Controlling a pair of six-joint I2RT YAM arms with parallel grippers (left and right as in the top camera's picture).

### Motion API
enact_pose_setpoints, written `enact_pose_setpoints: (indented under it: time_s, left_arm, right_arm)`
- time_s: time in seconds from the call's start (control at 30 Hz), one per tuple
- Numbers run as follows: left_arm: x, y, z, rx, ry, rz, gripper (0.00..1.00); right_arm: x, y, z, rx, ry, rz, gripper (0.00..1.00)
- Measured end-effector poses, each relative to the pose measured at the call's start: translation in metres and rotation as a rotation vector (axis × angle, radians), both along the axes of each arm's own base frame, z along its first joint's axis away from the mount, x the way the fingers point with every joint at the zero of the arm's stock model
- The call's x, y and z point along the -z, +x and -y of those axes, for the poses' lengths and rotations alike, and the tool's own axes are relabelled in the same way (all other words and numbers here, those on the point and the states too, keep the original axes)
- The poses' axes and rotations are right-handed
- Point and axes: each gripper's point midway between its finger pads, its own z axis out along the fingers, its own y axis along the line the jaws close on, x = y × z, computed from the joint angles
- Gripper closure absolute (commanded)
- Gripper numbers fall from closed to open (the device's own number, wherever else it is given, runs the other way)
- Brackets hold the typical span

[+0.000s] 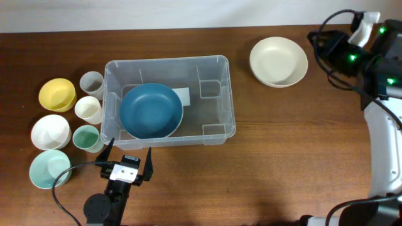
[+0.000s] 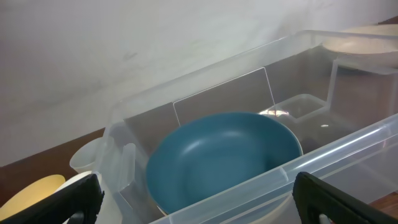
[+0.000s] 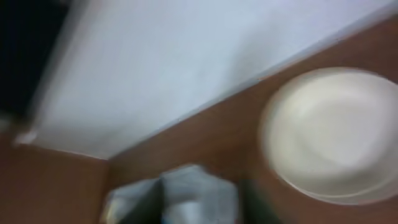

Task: Pack container
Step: 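Grasp the cream bowl's rim with the right gripper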

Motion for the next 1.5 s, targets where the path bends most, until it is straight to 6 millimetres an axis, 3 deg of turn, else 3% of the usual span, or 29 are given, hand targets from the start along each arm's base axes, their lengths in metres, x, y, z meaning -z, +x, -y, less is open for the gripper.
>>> enact_pose_setpoints:
  time_s: [0.17, 0.4, 0.53, 0.67, 1.03, 1.23, 1.33, 1.43, 1.5]
  left_arm:
    - [0.0, 0.0, 0.0, 0.0, 0.0, 0.0, 0.0]
    - [0.0, 0.0, 0.0, 0.0, 0.0, 0.0, 0.0]
    - [0.0, 0.0, 0.0, 0.0, 0.0, 0.0, 0.0]
    - [0.0, 0.0, 0.0, 0.0, 0.0, 0.0, 0.0]
    - [0.0, 0.0, 0.0, 0.0, 0.0, 0.0, 0.0]
    - [0.0, 0.0, 0.0, 0.0, 0.0, 0.0, 0.0]
    - [0.0, 0.0, 0.0, 0.0, 0.0, 0.0, 0.0]
    - [0.0, 0.0, 0.0, 0.0, 0.0, 0.0, 0.0]
    - [0.0, 0.0, 0.0, 0.0, 0.0, 0.0, 0.0]
  right_arm:
    - [0.082, 0.022, 0.035, 0.181, -0.091, -0.217, 0.22]
    - [0.194, 0.049, 0.037, 0.201, -0.097, -0.415, 0.2]
    - [0.236, 0.051, 0.039, 0.205, -0.091, -0.491, 0.2]
    - [0.251, 0.051, 0.04, 0.209, -0.092, -0.517, 0.19]
    - [0.255, 0.06, 0.04, 0.223, -0.089, -0.49, 0.19]
    - [0.268, 0.062, 0.03, 0.211, -0.097, -0.51, 0.2]
    - [0.271, 0.062, 0.028, 0.207, -0.1, -0.512, 0.26]
    - [0.271, 0.062, 0.029, 0.212, -0.101, -0.513, 0.43]
    - [0.271, 0.062, 0.03, 0.217, -0.104, -0.514, 0.48]
